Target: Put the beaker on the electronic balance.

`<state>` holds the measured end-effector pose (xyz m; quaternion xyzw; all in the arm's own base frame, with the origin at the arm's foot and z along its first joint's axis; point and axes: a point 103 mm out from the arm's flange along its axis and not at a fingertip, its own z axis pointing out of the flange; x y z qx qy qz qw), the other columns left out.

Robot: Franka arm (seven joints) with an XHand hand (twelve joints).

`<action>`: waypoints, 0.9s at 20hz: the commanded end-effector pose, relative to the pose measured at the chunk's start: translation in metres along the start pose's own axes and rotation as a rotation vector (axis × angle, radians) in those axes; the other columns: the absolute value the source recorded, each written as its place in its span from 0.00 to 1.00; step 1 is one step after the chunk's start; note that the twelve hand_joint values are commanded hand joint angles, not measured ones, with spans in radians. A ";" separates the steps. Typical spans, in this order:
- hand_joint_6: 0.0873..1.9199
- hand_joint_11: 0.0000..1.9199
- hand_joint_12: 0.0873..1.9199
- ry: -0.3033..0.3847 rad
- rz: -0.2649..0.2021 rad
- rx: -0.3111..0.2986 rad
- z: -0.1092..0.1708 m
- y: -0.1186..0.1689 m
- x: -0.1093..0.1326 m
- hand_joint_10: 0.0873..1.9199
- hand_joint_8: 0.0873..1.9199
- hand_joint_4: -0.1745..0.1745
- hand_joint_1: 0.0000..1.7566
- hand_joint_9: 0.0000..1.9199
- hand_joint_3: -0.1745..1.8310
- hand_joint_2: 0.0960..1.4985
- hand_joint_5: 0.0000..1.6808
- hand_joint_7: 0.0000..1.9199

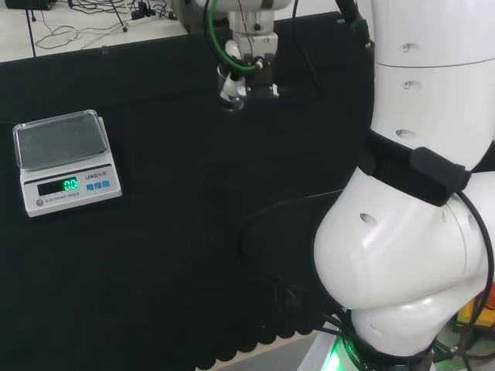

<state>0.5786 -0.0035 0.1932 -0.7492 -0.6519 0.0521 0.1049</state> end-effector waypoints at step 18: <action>0.77 0.59 0.51 -0.077 -0.407 0.053 0.011 -0.030 0.244 0.69 0.87 0.24 0.76 0.50 0.44 0.56 0.43 0.34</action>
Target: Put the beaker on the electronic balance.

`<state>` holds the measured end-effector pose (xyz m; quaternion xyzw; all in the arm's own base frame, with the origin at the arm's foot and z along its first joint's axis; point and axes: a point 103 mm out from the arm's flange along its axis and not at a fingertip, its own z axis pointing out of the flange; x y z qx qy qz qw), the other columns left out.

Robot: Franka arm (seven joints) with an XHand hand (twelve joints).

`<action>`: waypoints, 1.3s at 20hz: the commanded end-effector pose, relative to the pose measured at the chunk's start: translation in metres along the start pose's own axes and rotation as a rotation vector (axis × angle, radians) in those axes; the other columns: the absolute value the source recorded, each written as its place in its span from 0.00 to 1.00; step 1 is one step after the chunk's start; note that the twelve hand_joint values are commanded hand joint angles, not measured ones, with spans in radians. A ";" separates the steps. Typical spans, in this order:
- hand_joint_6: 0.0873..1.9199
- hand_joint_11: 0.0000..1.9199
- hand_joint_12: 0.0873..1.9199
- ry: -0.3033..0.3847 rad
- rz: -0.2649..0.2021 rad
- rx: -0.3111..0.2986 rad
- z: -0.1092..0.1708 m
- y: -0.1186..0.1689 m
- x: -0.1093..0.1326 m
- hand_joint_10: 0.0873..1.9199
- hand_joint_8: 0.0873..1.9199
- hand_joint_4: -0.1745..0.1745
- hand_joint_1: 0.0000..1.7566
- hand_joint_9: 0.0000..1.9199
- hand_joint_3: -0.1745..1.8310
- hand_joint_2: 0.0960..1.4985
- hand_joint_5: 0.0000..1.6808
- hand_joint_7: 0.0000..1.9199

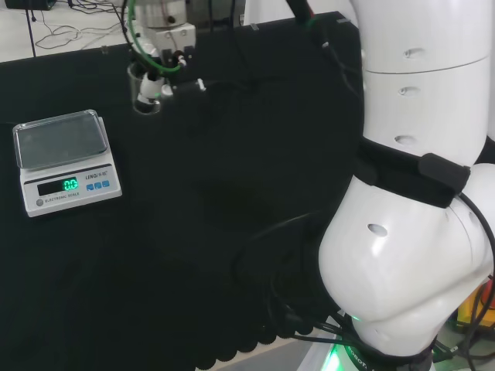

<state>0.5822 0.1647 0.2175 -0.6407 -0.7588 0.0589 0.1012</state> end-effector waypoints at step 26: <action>0.76 0.59 0.52 -0.058 -0.204 0.164 0.079 0.070 0.163 0.68 0.86 0.23 0.77 0.51 0.45 0.54 0.44 0.35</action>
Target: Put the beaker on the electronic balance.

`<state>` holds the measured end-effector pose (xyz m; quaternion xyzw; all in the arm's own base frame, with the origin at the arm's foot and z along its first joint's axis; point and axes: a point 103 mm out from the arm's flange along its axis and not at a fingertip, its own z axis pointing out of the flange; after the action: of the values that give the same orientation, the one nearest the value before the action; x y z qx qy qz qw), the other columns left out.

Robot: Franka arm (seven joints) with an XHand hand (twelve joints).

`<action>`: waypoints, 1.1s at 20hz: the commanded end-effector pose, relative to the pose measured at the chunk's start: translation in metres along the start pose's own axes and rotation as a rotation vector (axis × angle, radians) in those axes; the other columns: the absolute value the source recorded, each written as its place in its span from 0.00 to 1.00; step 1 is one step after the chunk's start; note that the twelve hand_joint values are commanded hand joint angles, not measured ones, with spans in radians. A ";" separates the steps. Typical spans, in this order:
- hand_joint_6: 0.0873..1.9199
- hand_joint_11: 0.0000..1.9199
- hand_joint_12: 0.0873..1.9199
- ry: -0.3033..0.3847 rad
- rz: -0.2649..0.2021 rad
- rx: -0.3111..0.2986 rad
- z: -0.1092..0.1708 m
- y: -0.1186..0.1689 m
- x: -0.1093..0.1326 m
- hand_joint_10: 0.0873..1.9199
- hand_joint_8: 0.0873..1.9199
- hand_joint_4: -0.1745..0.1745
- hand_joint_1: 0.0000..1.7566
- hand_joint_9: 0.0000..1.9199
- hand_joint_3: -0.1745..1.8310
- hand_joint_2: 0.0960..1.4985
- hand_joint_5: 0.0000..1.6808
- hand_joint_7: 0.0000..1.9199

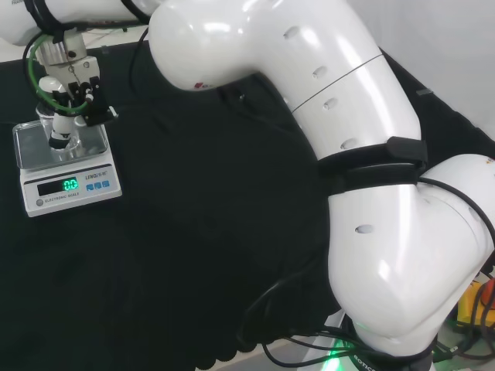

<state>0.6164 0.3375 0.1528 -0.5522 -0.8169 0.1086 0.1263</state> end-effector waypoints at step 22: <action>0.00 0.00 0.78 0.039 -0.001 -0.160 -0.054 -0.067 -0.023 0.44 0.14 0.57 0.45 0.06 0.26 0.36 0.00 0.00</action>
<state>0.5879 0.3158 0.1815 -0.5475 -0.8223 0.0890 0.1267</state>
